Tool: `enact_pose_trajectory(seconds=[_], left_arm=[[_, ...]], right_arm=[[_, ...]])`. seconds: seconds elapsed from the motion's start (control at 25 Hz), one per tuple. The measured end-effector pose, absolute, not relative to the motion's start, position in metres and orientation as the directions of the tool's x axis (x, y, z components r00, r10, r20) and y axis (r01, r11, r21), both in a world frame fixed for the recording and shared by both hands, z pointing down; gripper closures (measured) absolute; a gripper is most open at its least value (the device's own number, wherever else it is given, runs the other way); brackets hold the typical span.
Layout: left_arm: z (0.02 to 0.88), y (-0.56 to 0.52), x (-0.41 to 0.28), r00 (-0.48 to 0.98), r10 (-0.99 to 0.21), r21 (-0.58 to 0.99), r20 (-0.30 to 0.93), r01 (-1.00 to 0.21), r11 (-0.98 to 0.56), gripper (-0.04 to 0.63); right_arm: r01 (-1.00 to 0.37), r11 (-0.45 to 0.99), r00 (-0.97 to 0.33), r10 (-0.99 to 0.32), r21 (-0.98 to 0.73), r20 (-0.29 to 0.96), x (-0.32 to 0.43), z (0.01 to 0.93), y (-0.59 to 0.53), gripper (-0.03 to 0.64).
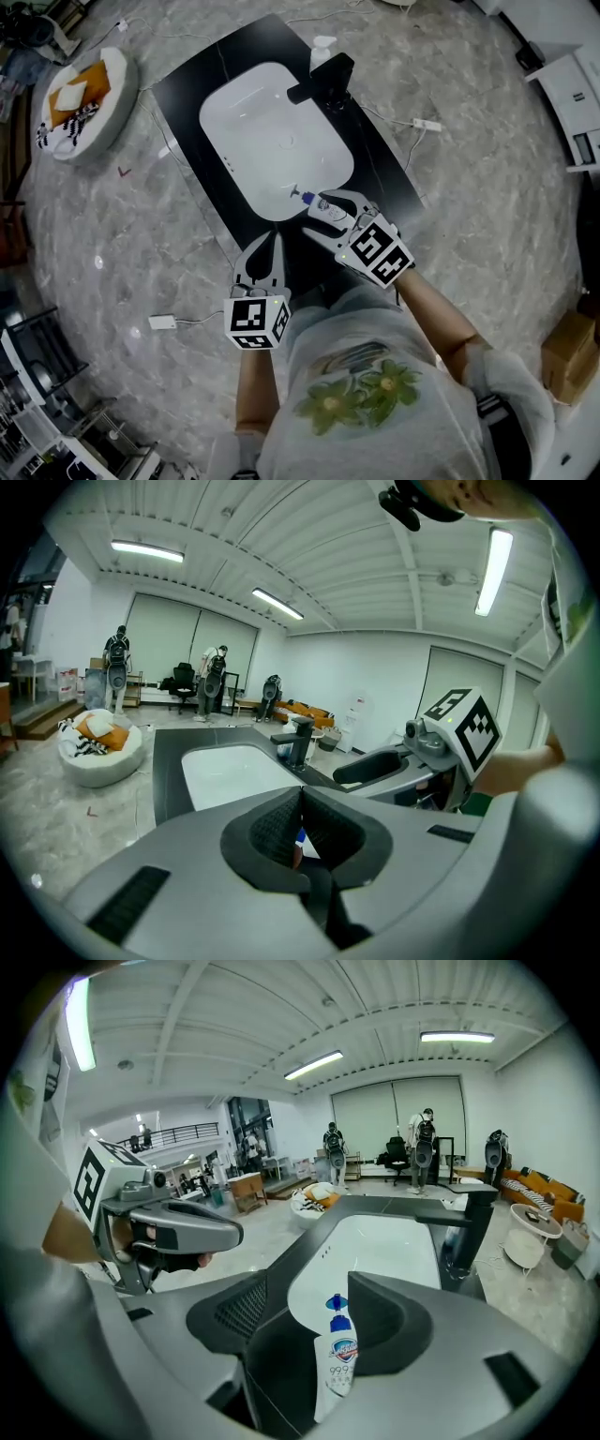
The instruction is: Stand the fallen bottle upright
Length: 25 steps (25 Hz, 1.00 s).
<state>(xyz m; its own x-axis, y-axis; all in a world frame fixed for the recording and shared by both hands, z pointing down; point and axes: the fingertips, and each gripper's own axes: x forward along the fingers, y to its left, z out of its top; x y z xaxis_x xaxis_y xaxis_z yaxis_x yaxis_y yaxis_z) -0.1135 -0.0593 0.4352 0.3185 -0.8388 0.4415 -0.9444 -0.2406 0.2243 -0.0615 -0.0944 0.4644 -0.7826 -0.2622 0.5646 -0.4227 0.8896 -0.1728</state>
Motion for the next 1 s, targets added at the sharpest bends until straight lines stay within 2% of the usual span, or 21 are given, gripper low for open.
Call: enact_pose_trajectory(seconds=[1.0], left_arm=[[0.505,-0.114,-0.143,0.317,-0.794,0.25,0.519,-0.944,-0.214,0.578]], right_arm=[[-0.347,0.924,-0.655,-0.117,-0.16,0.747,-0.112,0.569,-0.157,0.373]])
